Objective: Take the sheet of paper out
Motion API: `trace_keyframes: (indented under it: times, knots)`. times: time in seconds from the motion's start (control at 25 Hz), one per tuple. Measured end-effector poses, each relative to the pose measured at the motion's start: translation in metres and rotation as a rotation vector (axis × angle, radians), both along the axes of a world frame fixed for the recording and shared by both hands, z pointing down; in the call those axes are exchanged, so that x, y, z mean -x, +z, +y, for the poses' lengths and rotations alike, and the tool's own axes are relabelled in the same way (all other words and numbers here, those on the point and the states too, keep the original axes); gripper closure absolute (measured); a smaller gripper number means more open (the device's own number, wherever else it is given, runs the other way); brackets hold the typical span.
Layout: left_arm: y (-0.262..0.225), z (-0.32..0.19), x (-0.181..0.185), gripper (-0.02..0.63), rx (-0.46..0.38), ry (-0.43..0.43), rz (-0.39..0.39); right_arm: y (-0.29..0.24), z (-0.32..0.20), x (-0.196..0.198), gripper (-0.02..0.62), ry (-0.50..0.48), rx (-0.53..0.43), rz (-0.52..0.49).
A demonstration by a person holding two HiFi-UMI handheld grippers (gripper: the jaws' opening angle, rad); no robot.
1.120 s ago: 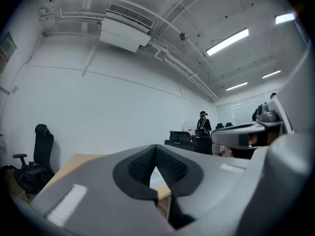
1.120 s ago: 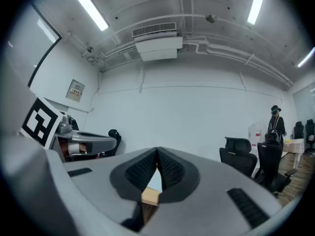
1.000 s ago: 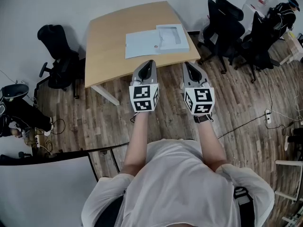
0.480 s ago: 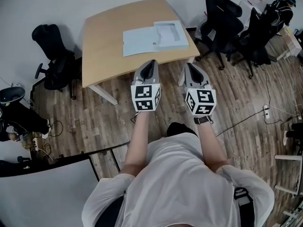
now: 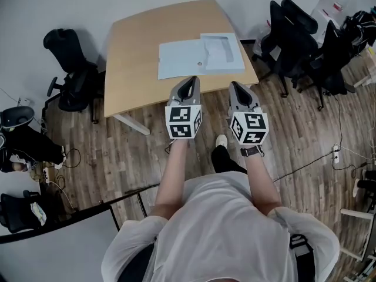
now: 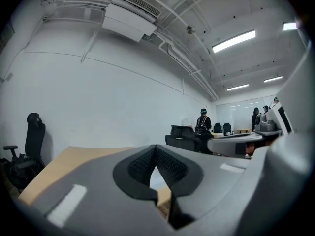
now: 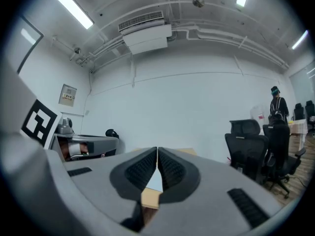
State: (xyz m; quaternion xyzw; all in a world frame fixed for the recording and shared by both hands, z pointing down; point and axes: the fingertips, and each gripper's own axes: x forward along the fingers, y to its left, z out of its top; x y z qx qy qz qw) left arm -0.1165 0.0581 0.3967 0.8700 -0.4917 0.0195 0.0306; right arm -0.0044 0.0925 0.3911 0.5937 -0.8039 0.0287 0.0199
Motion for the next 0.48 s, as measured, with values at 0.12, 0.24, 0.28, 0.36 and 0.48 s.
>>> trace_keyframes:
  times: [0.12, 0.24, 0.28, 0.36, 0.48]
  knots:
    - [-0.002, -0.046, -0.003, 0.597, 0.007, -0.025, 0.008, -0.003, -0.049, -0.001, 0.581, -0.041, 0.002, -0.01]
    - [-0.005, -0.092, -0.006, 0.597, 0.021, -0.054, 0.017, -0.011, -0.092, -0.008, 0.581, -0.077, -0.008, 0.005]
    - [-0.006, -0.106, -0.008, 0.597, 0.024, -0.063, 0.017, -0.013, -0.106, -0.013, 0.581, -0.082, -0.009, 0.009]
    - [-0.009, -0.133, -0.013, 0.597, 0.028, -0.074, 0.015, -0.013, -0.135, -0.026, 0.581, -0.078, 0.001, -0.003]
    - [-0.01, -0.172, -0.024, 0.597, 0.029, -0.08, 0.003, -0.01, -0.179, -0.045, 0.581, -0.075, 0.024, -0.022]
